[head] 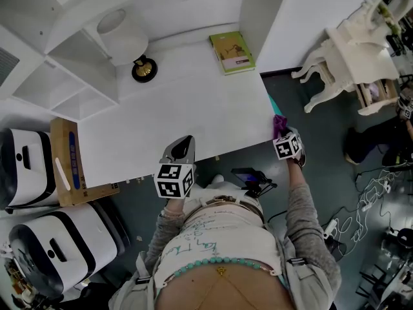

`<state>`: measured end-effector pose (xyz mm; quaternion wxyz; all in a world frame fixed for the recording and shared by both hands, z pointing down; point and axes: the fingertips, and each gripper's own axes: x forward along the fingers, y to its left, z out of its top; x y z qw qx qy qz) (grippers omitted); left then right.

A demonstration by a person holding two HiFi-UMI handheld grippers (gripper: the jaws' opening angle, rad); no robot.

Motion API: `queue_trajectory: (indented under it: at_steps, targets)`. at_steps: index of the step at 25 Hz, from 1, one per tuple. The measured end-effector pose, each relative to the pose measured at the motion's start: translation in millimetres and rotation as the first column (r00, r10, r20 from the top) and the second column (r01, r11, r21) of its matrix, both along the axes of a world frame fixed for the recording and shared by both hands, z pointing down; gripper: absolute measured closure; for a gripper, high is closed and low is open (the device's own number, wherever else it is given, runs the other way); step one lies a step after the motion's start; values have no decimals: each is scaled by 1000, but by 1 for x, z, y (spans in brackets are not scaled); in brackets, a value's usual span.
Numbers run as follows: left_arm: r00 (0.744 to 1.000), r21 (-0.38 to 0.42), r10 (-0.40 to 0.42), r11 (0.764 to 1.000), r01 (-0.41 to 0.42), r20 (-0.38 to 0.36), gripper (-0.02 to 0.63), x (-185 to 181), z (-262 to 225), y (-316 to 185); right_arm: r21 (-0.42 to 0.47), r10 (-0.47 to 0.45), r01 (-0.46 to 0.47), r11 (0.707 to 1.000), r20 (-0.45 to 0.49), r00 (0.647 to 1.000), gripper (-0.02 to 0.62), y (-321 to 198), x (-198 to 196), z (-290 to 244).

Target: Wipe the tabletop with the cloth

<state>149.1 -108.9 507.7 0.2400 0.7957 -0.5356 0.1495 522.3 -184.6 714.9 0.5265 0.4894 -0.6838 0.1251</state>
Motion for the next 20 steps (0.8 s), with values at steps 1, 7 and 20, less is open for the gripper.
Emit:
queue_trajectory:
  at_steps: [1,7,20]
  targets:
    - [1000,2,-7,1000,7,-1,604,-4,-1,1,3,19,-19,1000,-1,1000,519,1,2,-1]
    - [999,6,-51,999,51,-15,604,-31,-4,7,13,110,-111,994,53,993,520,7,4,-8]
    - [997,18,-78,997,78,-21,604,-68,-6,15,86,46,-61,994,164,985,518,-1,-65,-41]
